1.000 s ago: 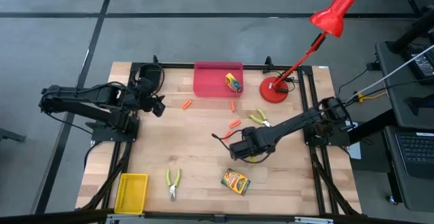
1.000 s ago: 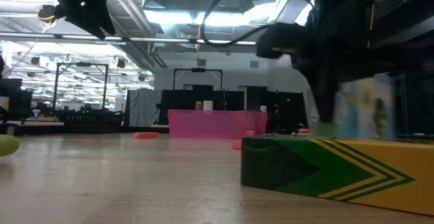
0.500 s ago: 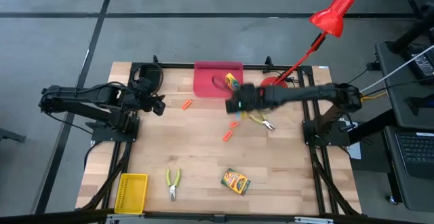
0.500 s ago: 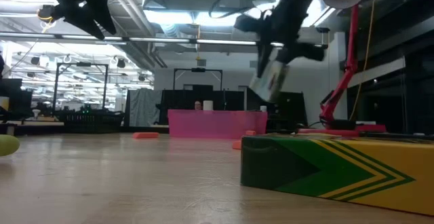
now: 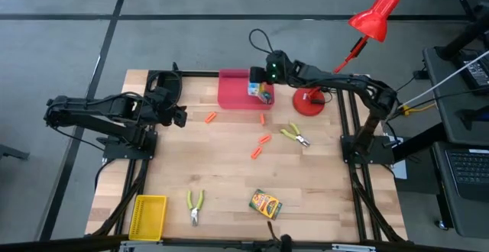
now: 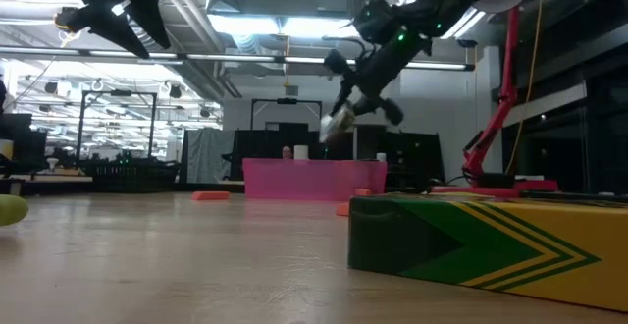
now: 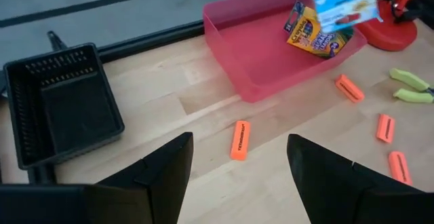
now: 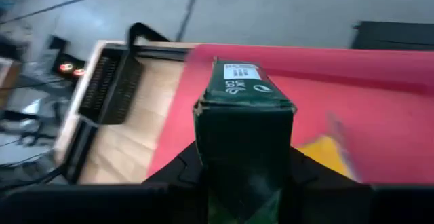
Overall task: Pick & Place School Supplies
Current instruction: Put the yellow crayon box into the red bin
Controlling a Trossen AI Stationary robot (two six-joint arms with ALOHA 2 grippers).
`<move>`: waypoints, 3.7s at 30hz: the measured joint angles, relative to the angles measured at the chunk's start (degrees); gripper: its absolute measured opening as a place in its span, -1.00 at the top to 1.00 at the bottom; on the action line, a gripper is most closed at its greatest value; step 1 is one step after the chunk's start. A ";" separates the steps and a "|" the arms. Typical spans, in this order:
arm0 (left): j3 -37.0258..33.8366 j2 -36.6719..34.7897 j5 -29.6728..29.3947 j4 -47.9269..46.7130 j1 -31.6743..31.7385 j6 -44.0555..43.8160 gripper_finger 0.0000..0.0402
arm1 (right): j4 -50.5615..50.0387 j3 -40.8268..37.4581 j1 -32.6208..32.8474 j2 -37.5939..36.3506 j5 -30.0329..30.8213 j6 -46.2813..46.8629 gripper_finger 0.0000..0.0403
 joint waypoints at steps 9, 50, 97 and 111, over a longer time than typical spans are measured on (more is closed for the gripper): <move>0.00 0.01 0.02 1.76 0.01 -1.82 -0.18 | 2.57 0.00 -0.15 1.78 -1.02 -2.37 0.36; 0.07 25.30 27.21 26.86 -15.05 1.41 -0.18 | -38.51 0.02 52.70 -23.53 3.05 25.12 0.10; 6.38 64.47 41.16 78.49 -17.19 -22.27 0.99 | -41.77 0.02 100.11 -28.40 52.62 47.06 0.40; 17.43 70.95 45.44 69.12 -16.93 -16.24 0.99 | -41.65 0.02 97.79 -28.38 54.78 44.37 0.40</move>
